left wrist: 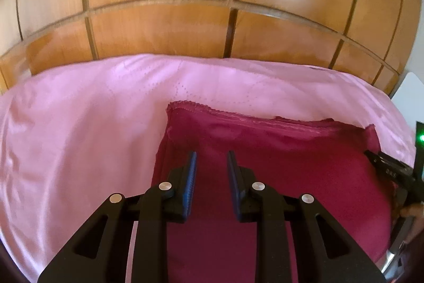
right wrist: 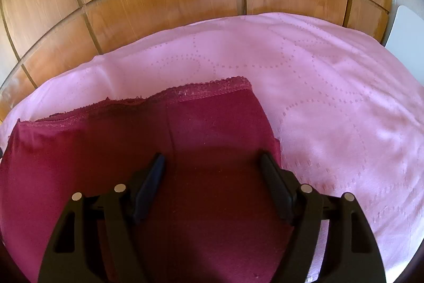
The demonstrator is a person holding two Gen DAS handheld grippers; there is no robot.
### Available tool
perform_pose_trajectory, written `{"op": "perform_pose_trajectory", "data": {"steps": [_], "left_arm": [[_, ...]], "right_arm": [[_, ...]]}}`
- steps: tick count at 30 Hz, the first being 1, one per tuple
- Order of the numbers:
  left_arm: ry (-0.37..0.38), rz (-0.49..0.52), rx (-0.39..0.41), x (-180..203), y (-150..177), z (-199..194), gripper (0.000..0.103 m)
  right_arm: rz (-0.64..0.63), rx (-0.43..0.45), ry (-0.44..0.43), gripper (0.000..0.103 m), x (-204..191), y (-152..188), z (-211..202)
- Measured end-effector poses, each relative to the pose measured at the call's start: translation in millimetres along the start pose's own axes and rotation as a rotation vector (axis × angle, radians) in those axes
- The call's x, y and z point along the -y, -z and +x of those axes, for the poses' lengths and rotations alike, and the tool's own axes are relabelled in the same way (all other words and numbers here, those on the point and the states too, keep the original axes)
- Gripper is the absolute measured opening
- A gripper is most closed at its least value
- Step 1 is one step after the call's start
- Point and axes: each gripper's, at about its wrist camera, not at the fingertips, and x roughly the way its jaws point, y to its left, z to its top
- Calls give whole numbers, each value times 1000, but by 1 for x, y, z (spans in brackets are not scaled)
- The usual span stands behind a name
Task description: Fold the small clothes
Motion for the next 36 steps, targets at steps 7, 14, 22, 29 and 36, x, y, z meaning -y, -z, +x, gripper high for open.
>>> {"op": "perform_pose_trajectory", "data": {"steps": [7,14,22,29,36], "left_arm": [[1,14,20,6,1,-19,22],[10,-4,29,3,2,-22,44],[17,1,27,5,6,-26,44],[20,9,4,4,21,-31,57],[11,-41,-64,-12,46,-24,64]], "right_arm": [[-5,4,11,74,-2,0,-2],[-9,3,14,74,-3,0,-1],[-25,-15,33,75,-6,-3,-2],[-29,-52,14,89,-6,-2,-23],[41,-49,-29,92,16,17,-68]]}}
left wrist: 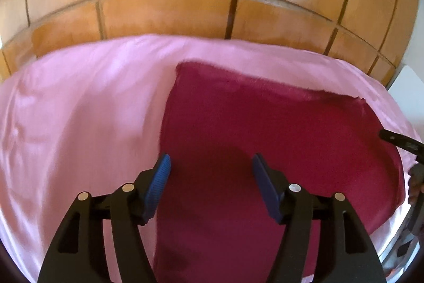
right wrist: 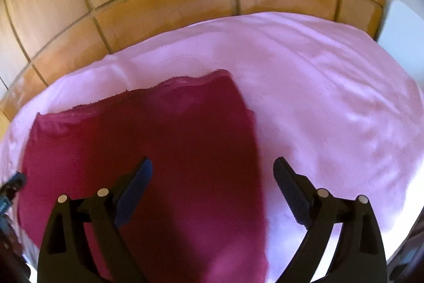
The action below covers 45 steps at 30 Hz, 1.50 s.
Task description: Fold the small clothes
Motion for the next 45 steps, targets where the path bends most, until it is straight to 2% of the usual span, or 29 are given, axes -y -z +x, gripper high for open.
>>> {"op": "perform_pose_trajectory", "data": {"steps": [5,11,16,18,21,22,25,28,29,31,33,35,38,42,45], "left_arm": [[18,-98,0,-24,14,-11,64],[1,-186,50,-48,29,-37,64],[99,-135,67,-36,34,-54,64],[163,-83,59,-24,38,-57,63],[229,-46,18,-11,43,-51,58],[241,-34,-10,-7,45,-45,56],[221,-1,-30,-2,48,-37,53],[262,-38,-46,-10,43,-35,50],[270,-51,-51,-13,41,-32,46],[313,-91,-77,-21,38,-27,45],[340,-130,-88,-29,37,-26,39],[381,-161,-102,-36,36,-24,38],[401,-172,-112,-40,35,-21,35],[444,-219,-123,-47,34,-17,35],[492,-287,-130,-58,31,-17,35]], "right_arm": [[138,-31,-46,92,44,20,-18],[290,-70,-170,90,75,49,-25],[297,-92,-261,66,69,62,-27],[271,-122,-311,67,58,66,-24],[199,-129,-263,66,43,70,-21],[199,-137,-270,53,41,68,-22],[161,-155,-286,31,35,63,-28],[131,-137,-296,27,21,55,-40],[131,-124,-307,26,17,52,-44],[116,-90,-337,25,4,43,-57],[81,-53,-377,24,-13,32,-73],[36,-22,-422,23,-37,22,-88],[-52,10,-490,21,-84,10,-104],[-190,-27,-557,21,-162,12,-97],[-275,-90,-577,21,-211,29,-79]]}}
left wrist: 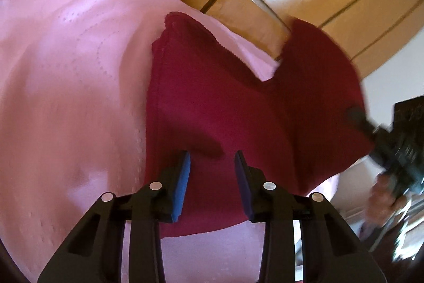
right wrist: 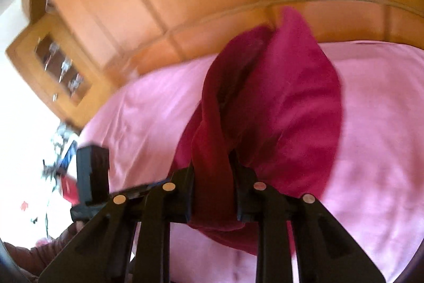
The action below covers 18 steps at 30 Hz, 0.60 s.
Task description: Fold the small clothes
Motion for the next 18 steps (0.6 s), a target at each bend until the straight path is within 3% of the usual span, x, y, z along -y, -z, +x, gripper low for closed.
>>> {"op": "perform_pose_trajectory", "data": {"steps": [6,12,14,16,17,18], "left_arm": [[105,-145,37,-23,-5,-23,35],[172,-179,38,-23,-16,-32,37],[187,-179,43,-17,-21,-31,47],[209,-174,37,-10,-27,-28,53],[218,-172,27,-8,-29,-25,63],[222,-171,16,-5,-32,-22,66]], "right_arm": [[-149,-140,42,21,-41,24,67],[-350,-146,123,22,-65,47,70],[-349,-138,81,32,-64,49,65],[-325,-120,-18,55,-68,49,58],[-320,-111,-51,59,-67,51,51],[-313,-98,-79,60,-66,53,41]]}}
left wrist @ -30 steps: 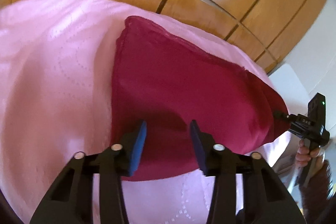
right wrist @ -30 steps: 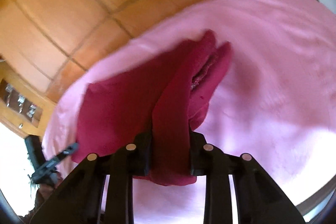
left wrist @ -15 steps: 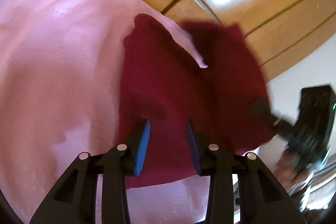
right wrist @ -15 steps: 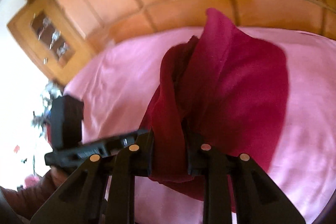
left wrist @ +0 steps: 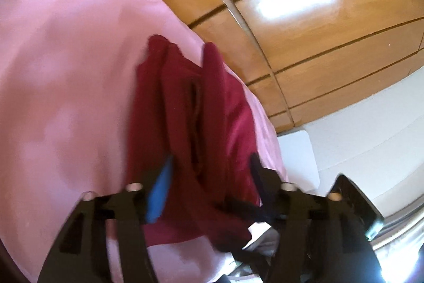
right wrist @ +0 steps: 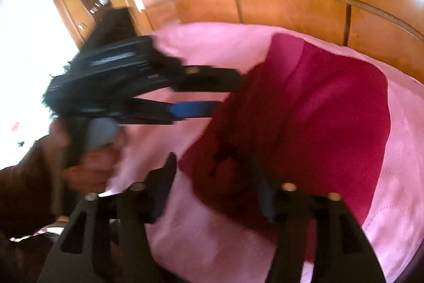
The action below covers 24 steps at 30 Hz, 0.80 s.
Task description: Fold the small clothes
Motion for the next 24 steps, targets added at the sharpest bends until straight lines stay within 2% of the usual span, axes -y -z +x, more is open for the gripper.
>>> {"op": "perform_pose_trajectory", "data": {"steps": [2,5,8,14,15,16,17,21,24], "left_arm": [[-19,6,-18,4,-4,5,66],[-48,34,-56,11,-11,19,68],[-85,64,-96,17,-16,37,68],[-166,97,-157,26,-25,72,67],[-188,109,-161,28,-26,77,63],[-226,142,-164,32,-25,81,43],[-259,183,-163,38,-24,81,28],[-225,279,-92,66,-25,54,23],[-203,361,-41,85,-22,19,23]], "right_arm": [[34,17,-28,61,6,6,-13],[119,54,-5,62,26,22,-45],[235,94,64,62,56,48,-81],[376,95,191,63,86,76,-99],[399,99,190,63,88,80,-98],[410,102,185,63,91,80,-97],[414,102,184,63,90,78,-94],[400,91,186,63,89,70,-80],[379,96,132,63,82,63,-71]]}}
